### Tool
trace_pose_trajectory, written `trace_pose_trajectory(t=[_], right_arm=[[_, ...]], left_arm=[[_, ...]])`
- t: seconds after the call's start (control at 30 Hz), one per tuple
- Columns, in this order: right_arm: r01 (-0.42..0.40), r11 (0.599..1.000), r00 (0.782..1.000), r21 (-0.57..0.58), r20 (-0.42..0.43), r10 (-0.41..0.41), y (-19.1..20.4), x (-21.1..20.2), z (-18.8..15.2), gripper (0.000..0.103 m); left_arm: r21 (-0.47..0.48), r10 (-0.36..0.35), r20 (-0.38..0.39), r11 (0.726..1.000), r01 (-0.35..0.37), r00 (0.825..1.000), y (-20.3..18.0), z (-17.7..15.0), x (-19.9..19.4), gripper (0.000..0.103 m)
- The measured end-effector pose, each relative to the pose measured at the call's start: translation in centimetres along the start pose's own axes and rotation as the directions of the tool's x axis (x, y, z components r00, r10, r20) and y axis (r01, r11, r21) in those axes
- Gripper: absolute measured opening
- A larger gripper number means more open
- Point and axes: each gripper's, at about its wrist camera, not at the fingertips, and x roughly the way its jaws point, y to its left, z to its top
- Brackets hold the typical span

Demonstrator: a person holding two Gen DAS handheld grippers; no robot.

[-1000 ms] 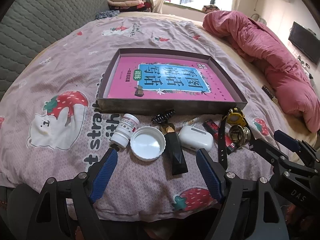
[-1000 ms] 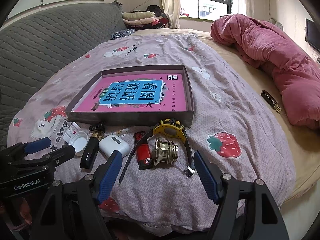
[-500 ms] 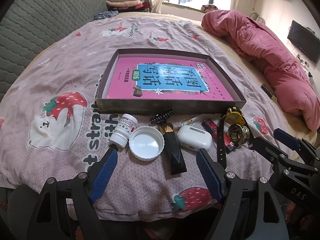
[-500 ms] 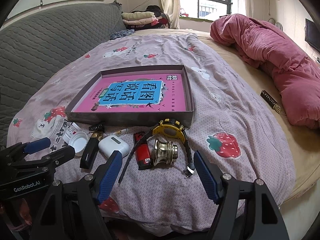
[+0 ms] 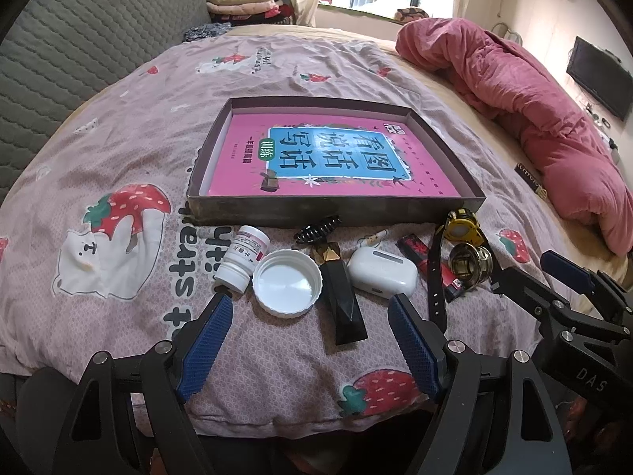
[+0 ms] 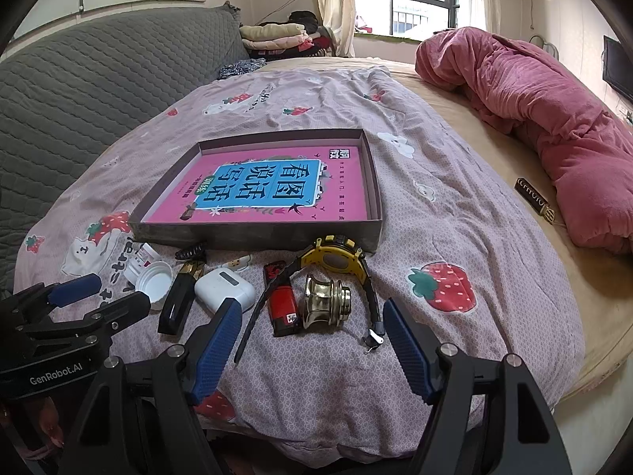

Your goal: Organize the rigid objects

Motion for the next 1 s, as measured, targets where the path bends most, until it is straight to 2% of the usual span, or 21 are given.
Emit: trace_pose_trajectory(t=[0.73,1.0], right_arm=[[0.006,1.000,1.000,0.011,-0.003,-0.006,-0.1,-0.1,0.0,0.073],[0.033,0.999,0.999,0.029,0.012,-0.034,-1.5,-0.2,0.2,0.073]], left_arm=[[0.004,-0.009,-0.011,1.000,0.009,1.000,-0.2,-0.1,0.1,0.082],[0.017,-0.011,-0.023,1.000,0.012,1.000,-0.7,-0.3,0.3,0.082]])
